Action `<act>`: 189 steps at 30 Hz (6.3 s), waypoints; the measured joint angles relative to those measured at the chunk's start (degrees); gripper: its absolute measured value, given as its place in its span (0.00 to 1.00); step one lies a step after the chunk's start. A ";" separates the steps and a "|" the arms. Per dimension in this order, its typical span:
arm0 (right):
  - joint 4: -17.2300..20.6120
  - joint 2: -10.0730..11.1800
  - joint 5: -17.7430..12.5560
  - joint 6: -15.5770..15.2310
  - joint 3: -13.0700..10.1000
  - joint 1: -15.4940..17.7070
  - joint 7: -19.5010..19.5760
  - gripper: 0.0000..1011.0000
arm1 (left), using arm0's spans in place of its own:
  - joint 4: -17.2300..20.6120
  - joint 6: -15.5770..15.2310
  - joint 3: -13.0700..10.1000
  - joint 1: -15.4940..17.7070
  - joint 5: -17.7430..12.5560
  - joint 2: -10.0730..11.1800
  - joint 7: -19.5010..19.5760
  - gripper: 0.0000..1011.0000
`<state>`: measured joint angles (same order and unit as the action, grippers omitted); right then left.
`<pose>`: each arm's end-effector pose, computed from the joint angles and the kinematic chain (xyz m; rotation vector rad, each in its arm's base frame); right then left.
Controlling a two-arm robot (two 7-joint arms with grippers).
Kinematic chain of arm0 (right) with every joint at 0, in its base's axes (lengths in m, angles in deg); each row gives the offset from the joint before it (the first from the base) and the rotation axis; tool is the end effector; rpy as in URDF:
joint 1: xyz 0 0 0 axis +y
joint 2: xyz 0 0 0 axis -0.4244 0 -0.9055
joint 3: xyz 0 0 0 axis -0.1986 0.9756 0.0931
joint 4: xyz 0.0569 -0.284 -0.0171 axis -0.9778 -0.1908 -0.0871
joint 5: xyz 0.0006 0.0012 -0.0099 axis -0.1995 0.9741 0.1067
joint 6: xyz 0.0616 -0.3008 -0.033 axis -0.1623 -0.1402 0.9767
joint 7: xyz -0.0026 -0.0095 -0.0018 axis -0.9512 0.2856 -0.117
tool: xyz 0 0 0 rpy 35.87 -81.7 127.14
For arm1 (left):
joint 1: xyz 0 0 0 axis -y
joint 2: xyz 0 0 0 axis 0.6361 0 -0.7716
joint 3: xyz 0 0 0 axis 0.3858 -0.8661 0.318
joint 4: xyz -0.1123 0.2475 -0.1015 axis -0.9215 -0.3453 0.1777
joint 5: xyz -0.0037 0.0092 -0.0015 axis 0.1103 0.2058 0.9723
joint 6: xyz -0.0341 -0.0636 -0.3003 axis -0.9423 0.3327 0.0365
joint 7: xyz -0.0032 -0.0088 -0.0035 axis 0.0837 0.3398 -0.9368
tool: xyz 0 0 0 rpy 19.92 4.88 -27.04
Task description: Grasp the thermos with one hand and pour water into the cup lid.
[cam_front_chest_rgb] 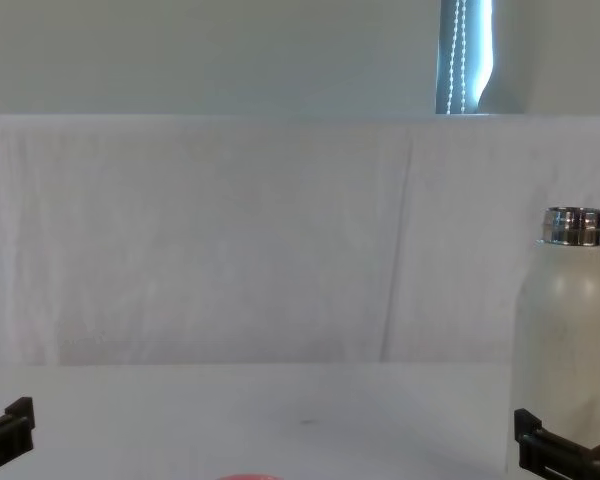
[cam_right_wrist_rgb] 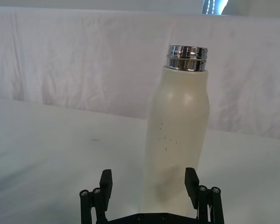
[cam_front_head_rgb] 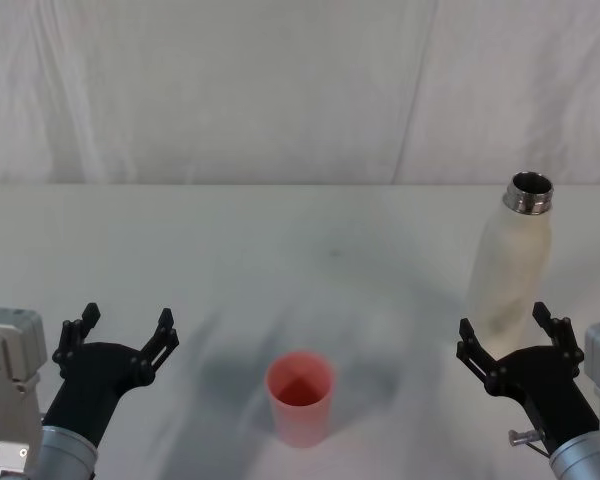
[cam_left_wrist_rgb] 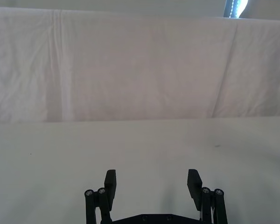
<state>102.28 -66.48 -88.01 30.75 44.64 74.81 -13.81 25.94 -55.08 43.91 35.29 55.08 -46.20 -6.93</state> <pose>0.2659 0.0383 -0.2975 -0.0029 -0.0892 -1.3020 0.2530 0.0376 -0.2852 -0.0381 0.0141 1.4460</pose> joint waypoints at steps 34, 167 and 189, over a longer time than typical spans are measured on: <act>-0.38 -2.27 -3.31 -2.65 -4.60 -0.27 -8.00 0.99 | 0.00 0.00 0.00 0.00 0.00 0.00 0.00 0.99; -19.64 -2.87 -8.56 -3.54 -4.82 -17.26 -11.64 0.97 | 0.00 0.00 0.00 0.00 0.00 0.00 0.00 0.99; -19.49 -2.78 -8.56 -3.71 -4.81 -17.22 -11.59 0.94 | 0.00 0.00 0.00 0.00 0.00 0.00 0.00 0.99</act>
<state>82.79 -69.27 -96.57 27.03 39.83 57.60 -25.40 25.95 -55.08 43.91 35.29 55.08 -46.20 -6.93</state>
